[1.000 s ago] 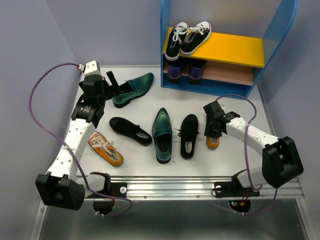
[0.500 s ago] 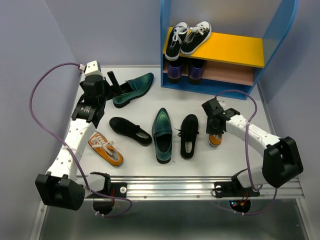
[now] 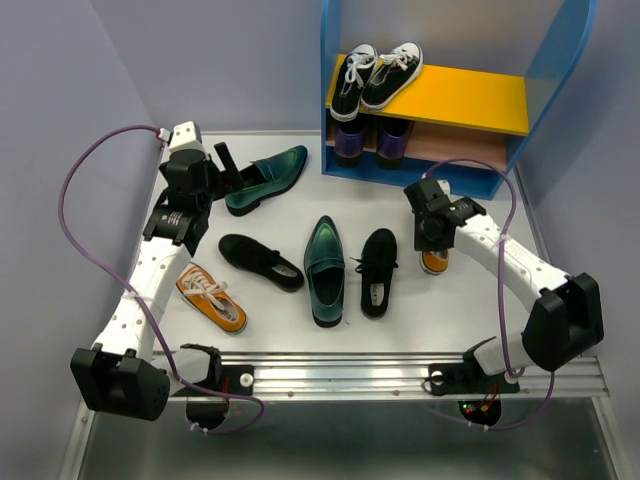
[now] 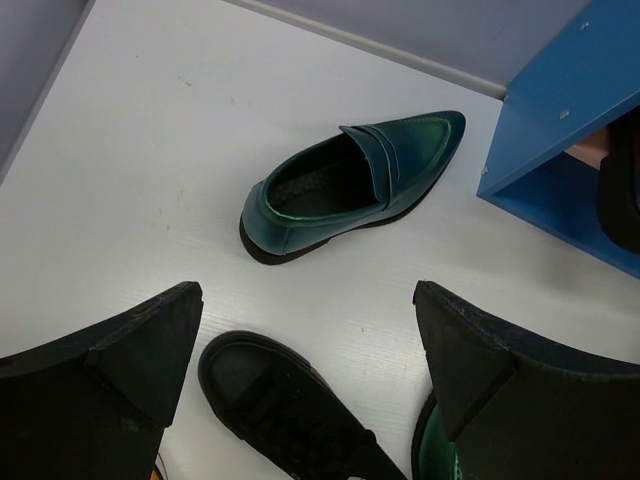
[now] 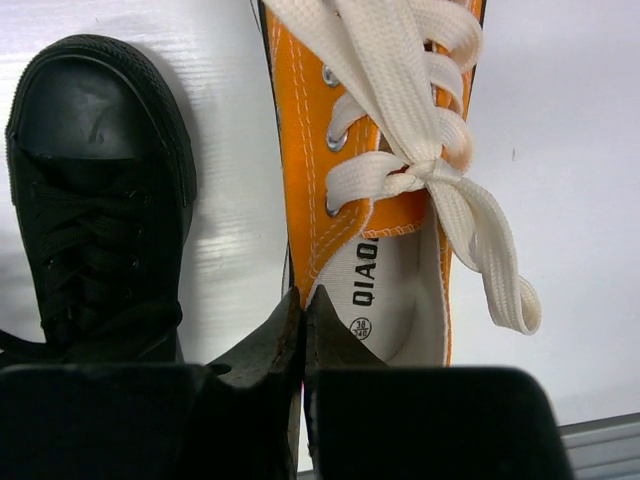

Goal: Place and organize the shoes onto the shoe shelf

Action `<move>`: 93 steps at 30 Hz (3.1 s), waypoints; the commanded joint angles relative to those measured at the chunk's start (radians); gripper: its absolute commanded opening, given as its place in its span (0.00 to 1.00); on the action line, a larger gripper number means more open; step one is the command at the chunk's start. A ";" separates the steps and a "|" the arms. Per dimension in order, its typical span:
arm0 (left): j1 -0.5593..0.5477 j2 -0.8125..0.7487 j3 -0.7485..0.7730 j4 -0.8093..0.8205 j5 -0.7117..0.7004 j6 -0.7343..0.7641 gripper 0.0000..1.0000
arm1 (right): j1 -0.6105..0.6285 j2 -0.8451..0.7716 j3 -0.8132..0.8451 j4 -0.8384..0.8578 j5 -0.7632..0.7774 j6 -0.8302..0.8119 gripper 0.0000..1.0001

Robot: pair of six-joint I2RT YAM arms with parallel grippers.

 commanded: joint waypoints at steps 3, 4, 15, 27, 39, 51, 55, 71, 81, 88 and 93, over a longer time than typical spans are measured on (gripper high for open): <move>-0.005 -0.029 0.039 0.017 -0.014 0.009 0.99 | 0.005 -0.021 0.149 -0.057 0.082 -0.057 0.01; -0.005 -0.029 0.040 0.014 -0.017 0.005 0.99 | 0.005 -0.021 0.192 -0.074 0.081 -0.063 0.01; -0.003 -0.041 0.046 0.013 -0.034 0.000 0.99 | 0.005 0.016 0.579 -0.291 0.110 -0.128 0.01; -0.003 -0.049 0.040 0.017 -0.028 0.008 0.99 | 0.005 0.065 0.723 -0.304 0.110 -0.169 0.01; -0.005 -0.049 0.039 0.019 -0.030 0.014 0.99 | -0.008 0.117 0.673 -0.279 0.076 -0.203 0.01; -0.003 -0.062 0.023 0.023 -0.042 0.020 0.99 | -0.072 0.223 0.745 -0.253 0.046 -0.255 0.01; -0.003 -0.062 0.028 0.022 -0.045 0.022 0.99 | -0.092 0.293 0.785 -0.220 0.079 -0.269 0.01; -0.003 -0.078 0.033 -0.004 -0.089 0.046 0.99 | -0.166 0.580 1.079 -0.115 0.182 -0.363 0.01; -0.005 -0.093 -0.001 -0.010 -0.108 0.039 0.99 | -0.207 0.629 1.073 0.013 0.224 -0.421 0.01; -0.003 -0.099 0.017 -0.024 -0.114 0.042 0.99 | -0.207 0.652 1.050 0.132 0.247 -0.475 0.01; -0.003 -0.104 0.028 -0.033 -0.113 0.040 0.99 | -0.207 0.686 1.075 0.164 0.231 -0.484 0.01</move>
